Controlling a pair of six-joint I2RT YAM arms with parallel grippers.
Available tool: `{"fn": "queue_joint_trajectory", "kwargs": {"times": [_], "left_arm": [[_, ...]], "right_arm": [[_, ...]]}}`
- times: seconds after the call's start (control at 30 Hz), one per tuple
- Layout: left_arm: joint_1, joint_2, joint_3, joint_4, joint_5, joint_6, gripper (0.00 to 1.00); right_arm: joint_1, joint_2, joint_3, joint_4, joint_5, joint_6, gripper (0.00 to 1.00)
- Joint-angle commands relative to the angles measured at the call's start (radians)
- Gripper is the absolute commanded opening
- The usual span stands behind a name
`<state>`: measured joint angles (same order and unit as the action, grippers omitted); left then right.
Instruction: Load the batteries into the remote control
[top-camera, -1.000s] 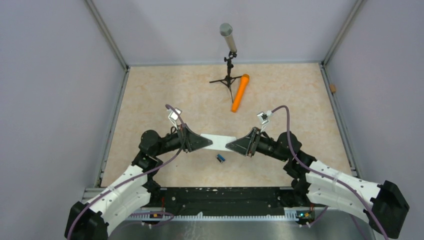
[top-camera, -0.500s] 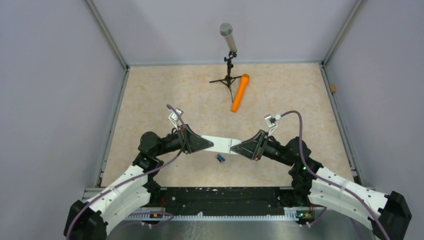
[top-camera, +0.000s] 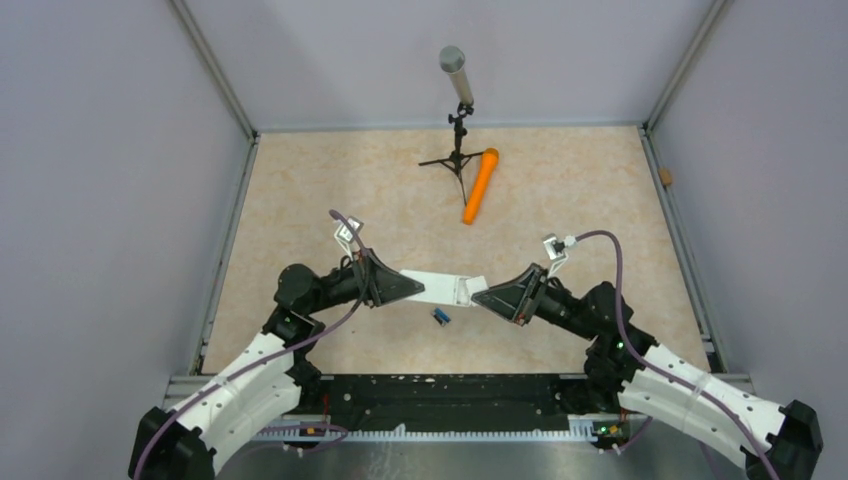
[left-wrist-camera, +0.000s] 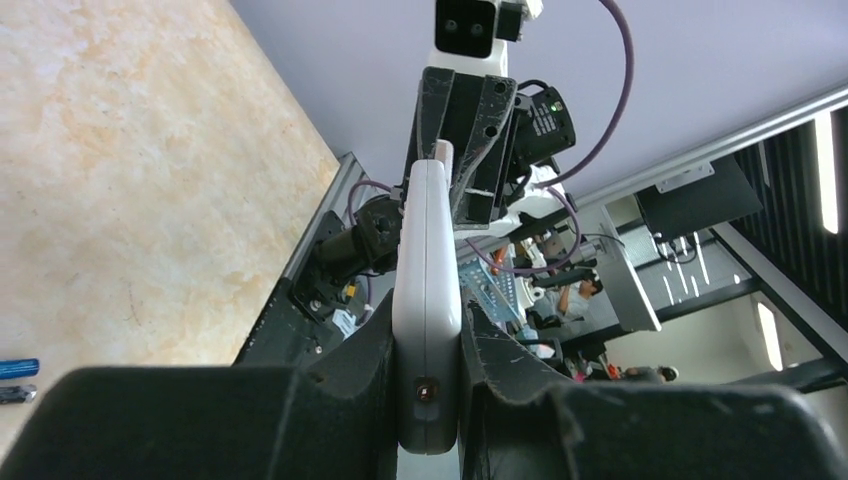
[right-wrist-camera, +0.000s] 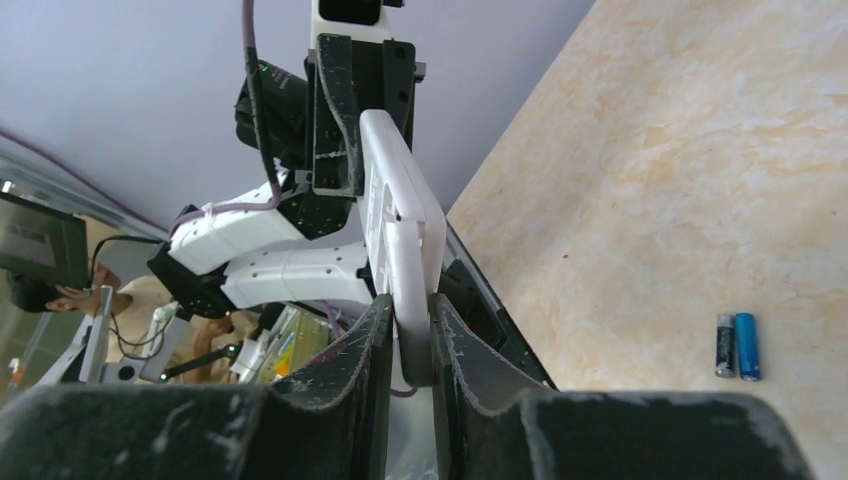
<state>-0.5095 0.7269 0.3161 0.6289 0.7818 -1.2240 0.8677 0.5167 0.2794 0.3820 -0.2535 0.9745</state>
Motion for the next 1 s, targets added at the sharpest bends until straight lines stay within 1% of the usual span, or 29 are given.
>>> {"fn": "queue_joint_trajectory", "kwargs": {"times": [0.0,0.17,0.33,0.43,0.57,0.73,0.87,0.97], "left_arm": [[0.027,-0.035,0.002,-0.094,-0.087,0.067,0.0],[0.045,-0.078,0.033,-0.23,-0.127,0.149,0.0],[0.057,-0.069,0.036,-0.235,-0.13,0.161,0.0],[0.066,-0.065,0.047,-0.269,-0.135,0.187,0.0],[0.072,-0.073,0.096,-0.415,-0.166,0.277,0.0],[0.078,-0.081,0.126,-0.514,-0.194,0.337,0.0],[0.078,-0.085,0.151,-0.599,-0.227,0.388,0.0],[0.08,-0.088,0.165,-0.624,-0.233,0.411,0.0]], "right_arm": [[-0.006,-0.034,0.062,-0.02,0.025,-0.054,0.0],[-0.006,-0.036,0.104,-0.11,0.055,-0.106,0.0],[-0.005,-0.024,0.13,-0.148,0.081,-0.142,0.0],[-0.006,0.006,0.154,-0.21,0.136,-0.168,0.0],[-0.005,0.099,0.208,-0.333,0.213,-0.223,0.0],[-0.01,0.214,0.253,-0.379,0.271,-0.268,0.0],[-0.045,0.315,0.265,-0.379,0.269,-0.297,0.0],[-0.092,0.377,0.252,-0.35,0.217,-0.301,0.0]]}}
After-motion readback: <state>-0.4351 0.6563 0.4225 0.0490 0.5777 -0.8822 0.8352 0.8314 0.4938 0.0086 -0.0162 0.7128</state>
